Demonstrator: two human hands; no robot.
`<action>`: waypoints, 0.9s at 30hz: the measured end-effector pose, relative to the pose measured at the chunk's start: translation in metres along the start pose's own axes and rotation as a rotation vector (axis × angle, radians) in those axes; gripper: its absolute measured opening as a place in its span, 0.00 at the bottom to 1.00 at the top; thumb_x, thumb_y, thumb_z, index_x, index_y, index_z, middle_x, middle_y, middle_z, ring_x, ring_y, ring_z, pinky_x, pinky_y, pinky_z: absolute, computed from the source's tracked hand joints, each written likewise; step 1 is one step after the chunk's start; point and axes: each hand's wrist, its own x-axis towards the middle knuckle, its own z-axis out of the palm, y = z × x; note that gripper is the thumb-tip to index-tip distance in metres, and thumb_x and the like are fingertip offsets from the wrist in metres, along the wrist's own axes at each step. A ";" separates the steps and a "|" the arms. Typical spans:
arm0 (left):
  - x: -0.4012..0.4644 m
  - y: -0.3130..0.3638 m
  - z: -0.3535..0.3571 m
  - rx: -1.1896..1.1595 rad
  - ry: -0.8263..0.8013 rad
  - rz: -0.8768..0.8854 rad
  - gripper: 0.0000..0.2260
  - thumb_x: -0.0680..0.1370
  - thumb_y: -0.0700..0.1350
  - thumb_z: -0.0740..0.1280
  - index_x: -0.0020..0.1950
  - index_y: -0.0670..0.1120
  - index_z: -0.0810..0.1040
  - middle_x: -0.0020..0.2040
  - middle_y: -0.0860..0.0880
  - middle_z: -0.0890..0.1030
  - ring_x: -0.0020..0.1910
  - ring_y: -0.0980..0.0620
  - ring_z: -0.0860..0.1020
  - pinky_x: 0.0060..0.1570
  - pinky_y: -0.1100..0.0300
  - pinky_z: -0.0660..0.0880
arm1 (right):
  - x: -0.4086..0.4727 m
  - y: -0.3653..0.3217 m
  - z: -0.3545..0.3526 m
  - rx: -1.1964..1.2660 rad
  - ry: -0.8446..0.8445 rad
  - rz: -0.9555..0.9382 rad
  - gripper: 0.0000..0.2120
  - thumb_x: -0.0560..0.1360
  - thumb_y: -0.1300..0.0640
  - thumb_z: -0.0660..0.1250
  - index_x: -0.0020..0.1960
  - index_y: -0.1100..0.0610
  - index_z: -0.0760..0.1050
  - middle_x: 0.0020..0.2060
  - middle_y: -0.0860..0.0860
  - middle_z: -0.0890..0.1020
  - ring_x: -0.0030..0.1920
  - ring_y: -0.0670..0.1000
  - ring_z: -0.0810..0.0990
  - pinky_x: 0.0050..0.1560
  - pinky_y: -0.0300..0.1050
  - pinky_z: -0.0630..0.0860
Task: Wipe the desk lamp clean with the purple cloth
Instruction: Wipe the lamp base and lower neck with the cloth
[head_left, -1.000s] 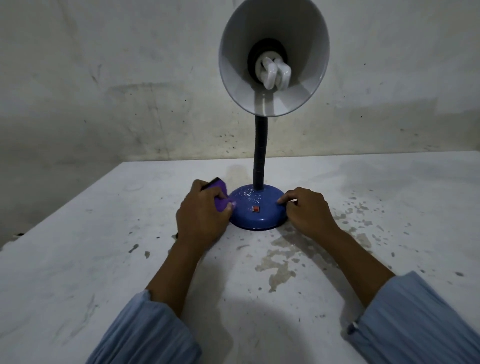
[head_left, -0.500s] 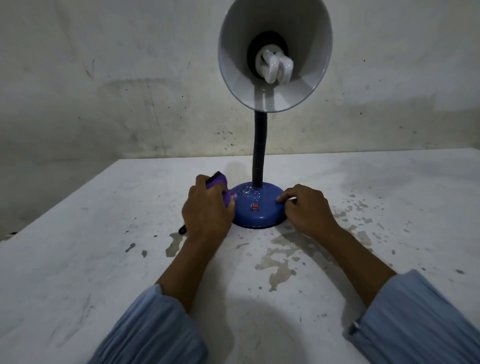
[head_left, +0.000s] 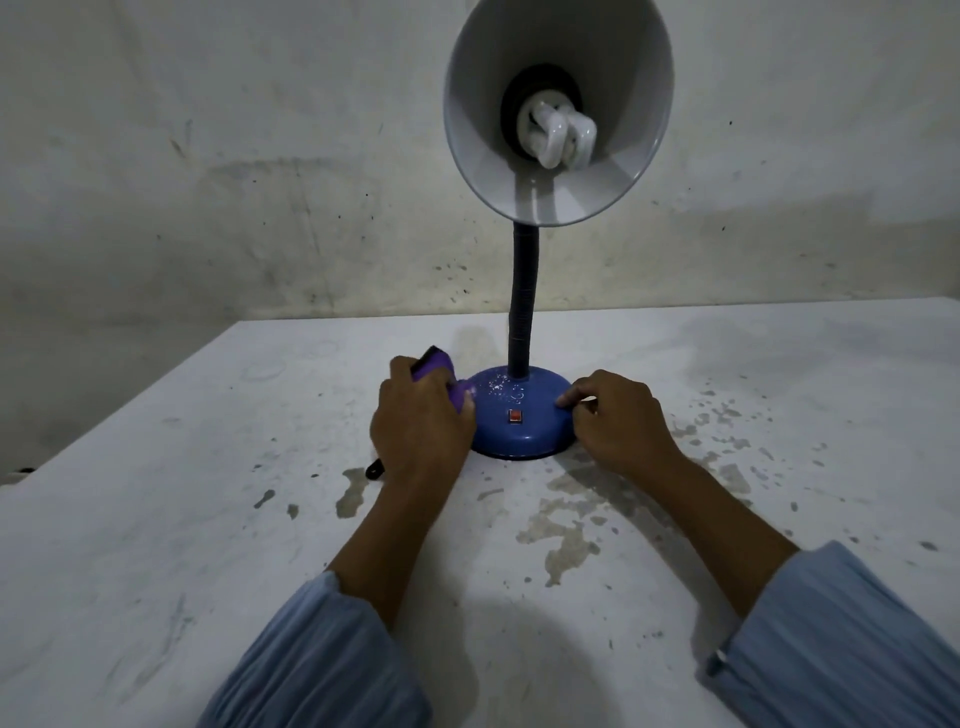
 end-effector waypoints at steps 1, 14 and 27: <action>0.000 -0.002 -0.002 -0.053 0.000 0.019 0.16 0.73 0.54 0.69 0.55 0.47 0.76 0.59 0.46 0.72 0.53 0.50 0.74 0.46 0.62 0.68 | 0.000 0.000 0.001 -0.001 0.003 -0.001 0.11 0.73 0.65 0.62 0.44 0.54 0.81 0.47 0.49 0.82 0.42 0.45 0.75 0.50 0.41 0.72; -0.003 0.004 0.006 0.029 -0.017 0.077 0.16 0.74 0.56 0.67 0.56 0.47 0.78 0.61 0.47 0.72 0.53 0.50 0.74 0.46 0.60 0.69 | -0.003 -0.005 -0.003 -0.016 -0.005 -0.018 0.11 0.72 0.65 0.63 0.46 0.55 0.81 0.48 0.50 0.82 0.48 0.50 0.79 0.55 0.47 0.75; -0.004 0.005 0.005 0.091 -0.011 0.082 0.16 0.74 0.55 0.68 0.57 0.48 0.77 0.61 0.47 0.72 0.53 0.49 0.74 0.46 0.59 0.72 | -0.004 -0.004 -0.002 -0.028 -0.022 -0.014 0.10 0.72 0.65 0.64 0.48 0.55 0.81 0.49 0.50 0.82 0.50 0.51 0.80 0.56 0.48 0.75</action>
